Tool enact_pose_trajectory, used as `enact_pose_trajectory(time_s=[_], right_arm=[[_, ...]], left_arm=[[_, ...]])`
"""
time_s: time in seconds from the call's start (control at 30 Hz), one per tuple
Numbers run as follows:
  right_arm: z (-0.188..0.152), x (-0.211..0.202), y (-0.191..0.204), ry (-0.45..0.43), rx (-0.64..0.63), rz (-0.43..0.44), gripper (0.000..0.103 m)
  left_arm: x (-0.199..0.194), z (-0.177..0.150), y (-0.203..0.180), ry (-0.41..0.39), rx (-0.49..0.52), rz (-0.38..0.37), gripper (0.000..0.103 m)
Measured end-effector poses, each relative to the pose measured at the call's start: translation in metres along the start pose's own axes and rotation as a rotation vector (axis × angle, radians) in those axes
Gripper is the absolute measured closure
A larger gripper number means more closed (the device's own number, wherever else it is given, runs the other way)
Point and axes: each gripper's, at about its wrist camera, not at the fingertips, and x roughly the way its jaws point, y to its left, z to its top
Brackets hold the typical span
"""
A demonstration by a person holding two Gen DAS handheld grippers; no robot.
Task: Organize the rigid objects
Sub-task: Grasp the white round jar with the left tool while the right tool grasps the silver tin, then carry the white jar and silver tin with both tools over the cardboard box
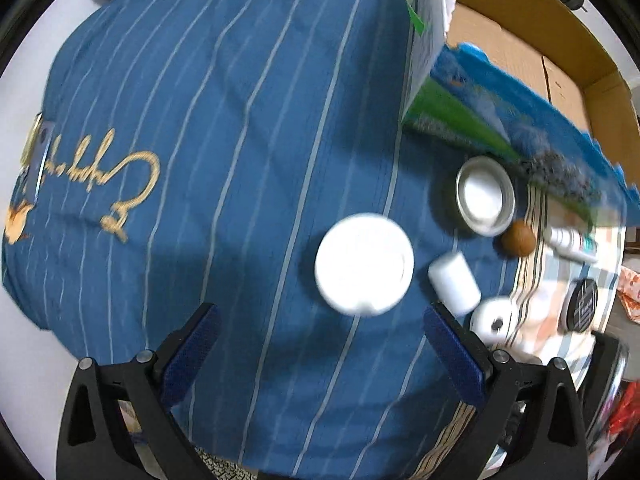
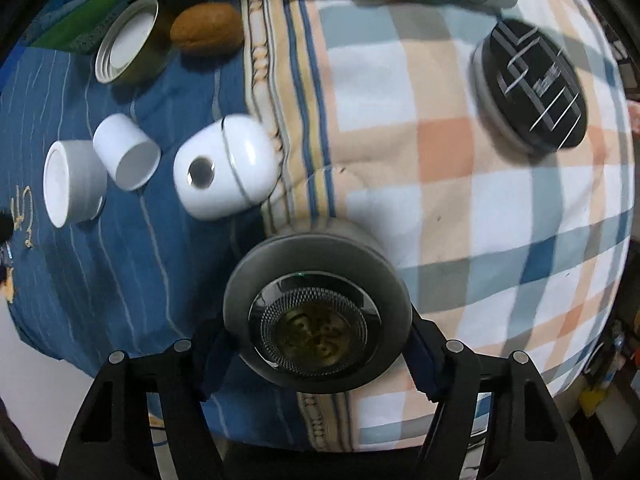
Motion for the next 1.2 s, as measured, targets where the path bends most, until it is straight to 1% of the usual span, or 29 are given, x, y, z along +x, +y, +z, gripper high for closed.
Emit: enact_pose_trajectory(time_s=[0.1,0.17,0.23,0.3,0.33,0.37,0.43,0.5,0.6,0.63,0.7,0.8,0.87,0.93,0.97,1.07,1.2], right_arm=[[0.011,-0.001,-0.005,-0.014,0.006,-0.022,0.029],[0.016,-0.004,-0.004,-0.022,0.004,-0.038,0.029],[0.022,-0.003,-0.002,-0.023,-0.005,-0.053,0.029],[0.025,-0.002,0.003,-0.015,-0.015,-0.063,0.029],[0.026,-0.003,0.005,-0.011,-0.017,-0.066,0.029],[0.026,-0.002,0.006,-0.007,-0.018,-0.066,0.029],[0.026,-0.002,0.006,0.002,-0.015,-0.057,0.029],[0.032,-0.007,0.005,0.009,-0.013,-0.039,0.029],[0.035,-0.01,-0.003,0.018,-0.001,-0.016,0.029],[0.045,-0.01,-0.02,0.022,-0.002,-0.012,0.029],[0.052,-0.021,-0.028,0.034,-0.001,-0.011,0.029],[0.061,-0.016,-0.031,0.05,0.006,-0.006,0.029],[0.063,-0.013,-0.035,0.059,0.012,0.0,0.029],[0.064,-0.01,-0.037,0.06,0.015,-0.002,0.03],[0.063,-0.004,-0.041,0.056,0.011,-0.009,0.03],[0.06,-0.004,-0.04,0.044,0.001,-0.029,0.03],[0.044,-0.008,-0.042,0.03,-0.017,-0.029,0.031]], left_arm=[[0.015,0.021,-0.007,0.017,0.019,-0.022,0.0],[0.034,0.034,-0.015,0.072,0.056,-0.017,0.0],[0.048,0.04,-0.02,0.104,0.076,-0.004,0.0],[0.063,0.044,-0.025,0.133,0.098,-0.006,0.009],[0.067,0.045,-0.027,0.14,0.106,-0.005,0.021],[0.074,0.046,-0.03,0.145,0.121,-0.008,0.028],[0.081,0.047,-0.033,0.153,0.128,-0.021,0.037],[0.087,0.048,-0.033,0.169,0.107,-0.05,0.037],[0.087,0.044,-0.037,0.143,0.116,-0.03,0.037],[0.087,0.042,-0.038,0.136,0.117,-0.027,0.037],[0.082,0.032,-0.042,0.133,0.119,-0.013,0.037],[0.08,0.007,-0.045,0.149,0.138,-0.024,0.037],[0.086,-0.006,-0.046,0.16,0.147,-0.027,0.036],[0.086,-0.013,-0.047,0.138,0.16,-0.016,0.037],[0.085,-0.014,-0.05,0.14,0.167,-0.012,0.037],[0.082,-0.014,-0.053,0.14,0.163,-0.015,0.037],[0.056,-0.025,-0.059,0.086,0.174,-0.005,0.037]])
